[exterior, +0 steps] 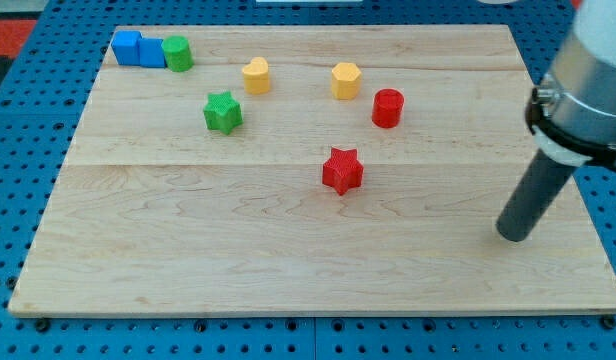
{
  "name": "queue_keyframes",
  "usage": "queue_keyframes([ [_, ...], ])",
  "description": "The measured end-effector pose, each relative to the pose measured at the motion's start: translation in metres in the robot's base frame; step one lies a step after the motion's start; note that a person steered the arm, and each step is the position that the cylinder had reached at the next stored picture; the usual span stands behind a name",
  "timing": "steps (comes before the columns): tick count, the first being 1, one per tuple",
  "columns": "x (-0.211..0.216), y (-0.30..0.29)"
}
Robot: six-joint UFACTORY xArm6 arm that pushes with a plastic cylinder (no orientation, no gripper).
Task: Nudge red circle a bit up
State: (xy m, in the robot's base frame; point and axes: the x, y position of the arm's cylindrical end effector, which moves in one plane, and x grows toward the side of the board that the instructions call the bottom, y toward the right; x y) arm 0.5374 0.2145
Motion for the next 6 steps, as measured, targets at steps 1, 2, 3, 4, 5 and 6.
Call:
queue_keyframes([
  [1,-0.014,0.041],
  [2,-0.031,0.063],
  [3,-0.066,0.019],
  [4,-0.118,-0.050],
  [5,-0.149,-0.132],
  [6,-0.169,-0.170],
])
